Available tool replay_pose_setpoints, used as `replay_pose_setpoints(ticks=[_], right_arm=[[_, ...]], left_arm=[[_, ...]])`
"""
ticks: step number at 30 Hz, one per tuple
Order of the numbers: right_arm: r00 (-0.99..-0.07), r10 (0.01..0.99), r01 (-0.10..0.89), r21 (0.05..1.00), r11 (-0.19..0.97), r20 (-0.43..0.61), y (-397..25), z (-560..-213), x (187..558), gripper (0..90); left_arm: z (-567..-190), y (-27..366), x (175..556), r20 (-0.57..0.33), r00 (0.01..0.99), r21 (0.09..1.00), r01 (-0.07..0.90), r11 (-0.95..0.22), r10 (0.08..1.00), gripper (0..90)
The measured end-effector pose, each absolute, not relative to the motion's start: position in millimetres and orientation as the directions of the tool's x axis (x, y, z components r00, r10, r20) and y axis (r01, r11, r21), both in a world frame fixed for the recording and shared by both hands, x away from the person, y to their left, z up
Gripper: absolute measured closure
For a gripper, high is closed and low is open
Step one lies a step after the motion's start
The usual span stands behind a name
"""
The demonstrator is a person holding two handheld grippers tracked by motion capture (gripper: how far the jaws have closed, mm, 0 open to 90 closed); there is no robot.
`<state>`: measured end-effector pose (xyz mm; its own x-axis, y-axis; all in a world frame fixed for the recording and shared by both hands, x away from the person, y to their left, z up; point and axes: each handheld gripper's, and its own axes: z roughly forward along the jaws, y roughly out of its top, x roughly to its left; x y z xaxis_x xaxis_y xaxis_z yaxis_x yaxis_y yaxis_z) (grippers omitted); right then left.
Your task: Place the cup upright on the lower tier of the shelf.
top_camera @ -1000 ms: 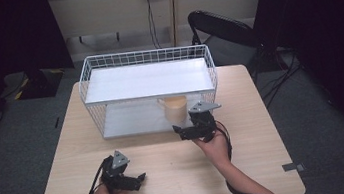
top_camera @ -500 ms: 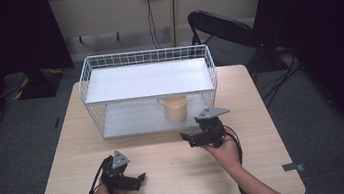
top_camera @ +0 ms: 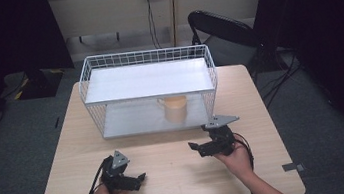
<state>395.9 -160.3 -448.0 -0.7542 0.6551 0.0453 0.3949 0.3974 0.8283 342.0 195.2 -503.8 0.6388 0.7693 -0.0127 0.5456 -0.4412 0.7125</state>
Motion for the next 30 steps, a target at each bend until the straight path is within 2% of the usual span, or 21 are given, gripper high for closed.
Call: replay_pose_setpoints(ticks=[26,30], right_arm=[[-0.773,0.633,0.411,0.791,0.453,0.040,-203,-483,375,15.3],[-0.776,0.630,0.406,0.776,0.483,0.014,-203,-490,373,15.3]], left_arm=[[-504,195,342,-0.013,0.638,0.713,0.546,-0.441,0.770,0.0],[-504,195,342,-0.013,0.638,0.713,0.546,-0.441,0.770,0.0]])
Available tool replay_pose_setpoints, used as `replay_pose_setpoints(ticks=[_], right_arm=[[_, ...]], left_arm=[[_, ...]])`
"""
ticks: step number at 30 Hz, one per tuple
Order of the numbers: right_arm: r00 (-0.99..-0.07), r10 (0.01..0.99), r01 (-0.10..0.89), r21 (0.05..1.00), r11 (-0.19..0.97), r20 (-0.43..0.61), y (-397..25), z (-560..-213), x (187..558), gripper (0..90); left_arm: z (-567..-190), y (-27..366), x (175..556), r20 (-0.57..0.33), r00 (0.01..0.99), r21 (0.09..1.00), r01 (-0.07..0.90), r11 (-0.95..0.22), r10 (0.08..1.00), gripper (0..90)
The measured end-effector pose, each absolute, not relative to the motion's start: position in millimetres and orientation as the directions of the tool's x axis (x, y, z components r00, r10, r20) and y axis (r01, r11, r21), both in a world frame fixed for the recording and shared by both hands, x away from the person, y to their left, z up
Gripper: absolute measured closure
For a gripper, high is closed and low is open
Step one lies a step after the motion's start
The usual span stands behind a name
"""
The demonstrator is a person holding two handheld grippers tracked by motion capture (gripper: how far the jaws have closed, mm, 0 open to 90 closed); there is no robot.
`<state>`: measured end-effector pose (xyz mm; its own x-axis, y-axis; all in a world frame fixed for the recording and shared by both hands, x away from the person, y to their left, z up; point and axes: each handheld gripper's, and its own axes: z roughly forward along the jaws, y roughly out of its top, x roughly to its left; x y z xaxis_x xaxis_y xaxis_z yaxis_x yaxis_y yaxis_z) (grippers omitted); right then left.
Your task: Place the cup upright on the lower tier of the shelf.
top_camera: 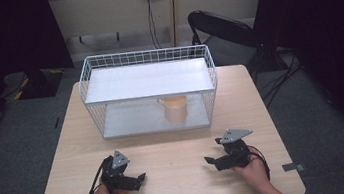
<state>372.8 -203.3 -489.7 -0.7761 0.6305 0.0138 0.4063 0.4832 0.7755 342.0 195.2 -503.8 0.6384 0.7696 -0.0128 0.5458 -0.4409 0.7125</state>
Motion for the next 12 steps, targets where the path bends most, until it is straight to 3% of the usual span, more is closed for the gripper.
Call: replay_pose_setpoints(ticks=[12], right_arm=[[-0.790,0.613,0.387,0.763,0.517,-0.014,-198.5,-495.7,369.1,15.2]], left_arm=[[-503.8,195.2,342.0,-0.013,0.638,0.712,0.546,-0.441,0.770,0.0]])
